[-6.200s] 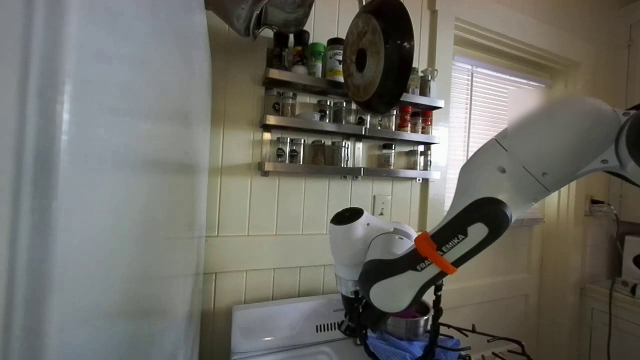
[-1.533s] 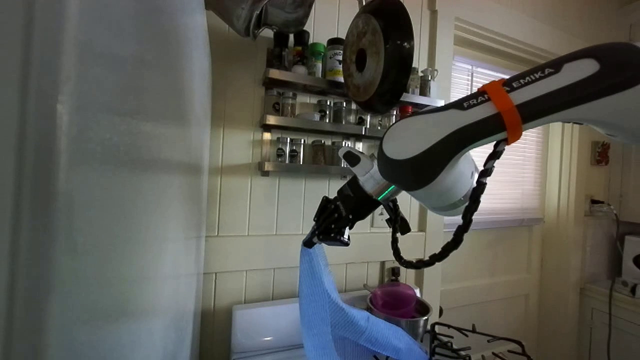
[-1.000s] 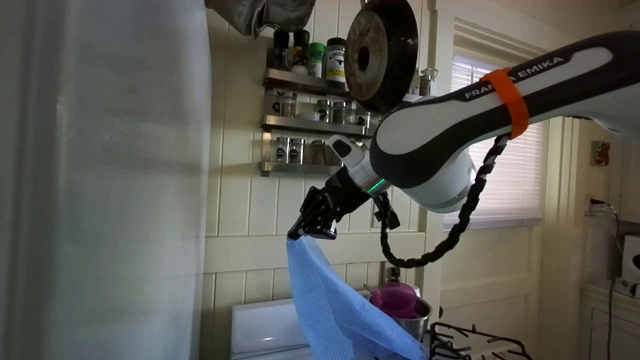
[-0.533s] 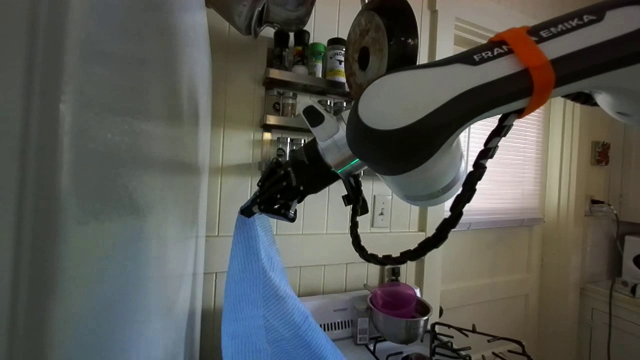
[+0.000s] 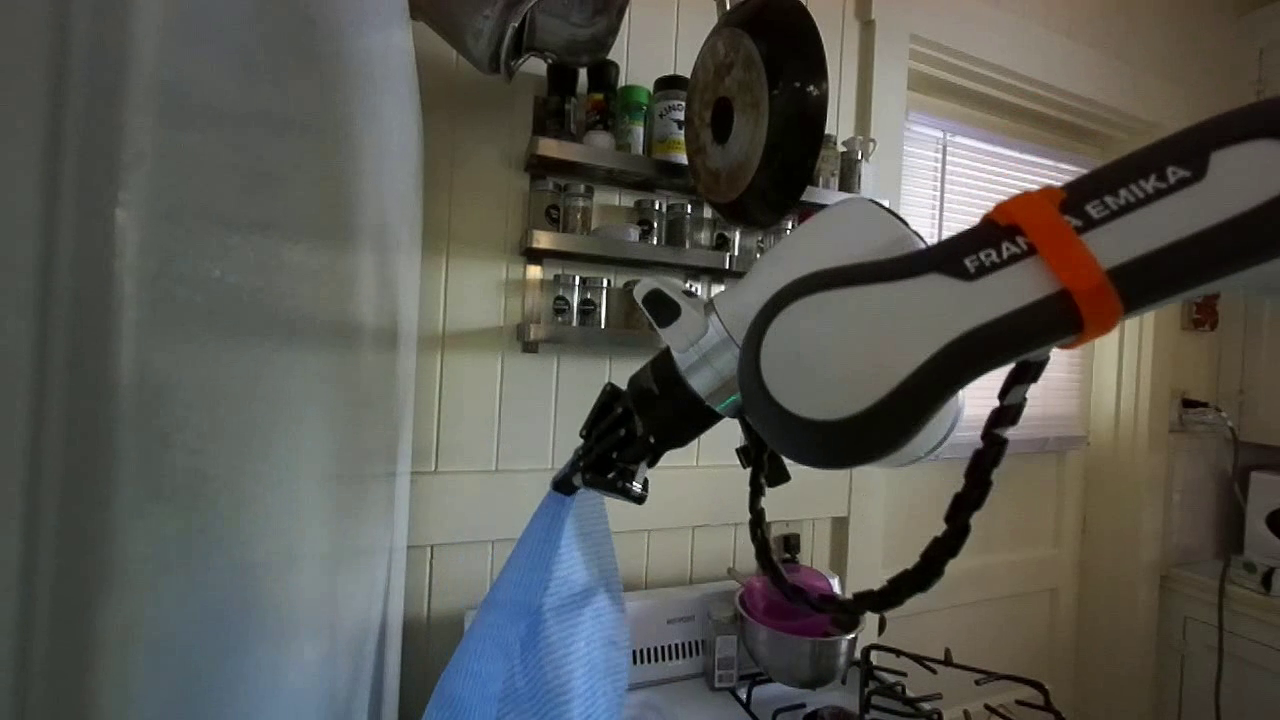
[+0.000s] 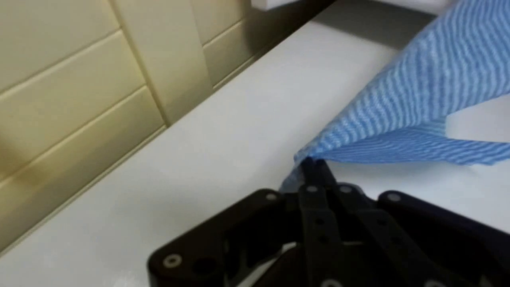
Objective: Use the blue towel to wipe the stove
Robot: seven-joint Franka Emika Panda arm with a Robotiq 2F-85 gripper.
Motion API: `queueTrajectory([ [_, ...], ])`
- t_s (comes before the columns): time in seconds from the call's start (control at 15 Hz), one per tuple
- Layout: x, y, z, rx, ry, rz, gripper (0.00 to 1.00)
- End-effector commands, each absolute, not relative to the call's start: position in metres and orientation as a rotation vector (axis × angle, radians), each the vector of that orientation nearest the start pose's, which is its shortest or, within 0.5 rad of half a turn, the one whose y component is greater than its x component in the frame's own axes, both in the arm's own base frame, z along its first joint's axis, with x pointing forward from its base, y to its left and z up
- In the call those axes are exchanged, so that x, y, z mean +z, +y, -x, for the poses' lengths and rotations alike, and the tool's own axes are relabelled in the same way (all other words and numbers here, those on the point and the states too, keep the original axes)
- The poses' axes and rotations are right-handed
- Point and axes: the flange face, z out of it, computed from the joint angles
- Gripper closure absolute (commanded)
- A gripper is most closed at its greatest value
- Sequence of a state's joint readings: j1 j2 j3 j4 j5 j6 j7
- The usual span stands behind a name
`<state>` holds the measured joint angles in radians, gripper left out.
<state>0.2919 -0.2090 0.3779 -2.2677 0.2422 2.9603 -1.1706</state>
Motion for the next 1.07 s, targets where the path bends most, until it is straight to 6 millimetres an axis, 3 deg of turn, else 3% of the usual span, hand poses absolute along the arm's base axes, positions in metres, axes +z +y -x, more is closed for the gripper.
queueTrajectory([
  [0.0, 0.508, 0.313, -0.419, 1.063, 1.990, -2.024, 1.00],
  [0.27, 0.462, 0.321, -0.424, 0.865, 2.125, -2.185, 1.00],
  [0.47, 0.435, 0.316, -0.421, 0.614, 2.164, -2.293, 1.00],
  [0.8, 0.405, 0.315, -0.419, 0.372, 2.195, -2.503, 1.00],
  [1.0, 0.396, 0.316, -0.421, 0.301, 2.212, -2.527, 1.00],
])
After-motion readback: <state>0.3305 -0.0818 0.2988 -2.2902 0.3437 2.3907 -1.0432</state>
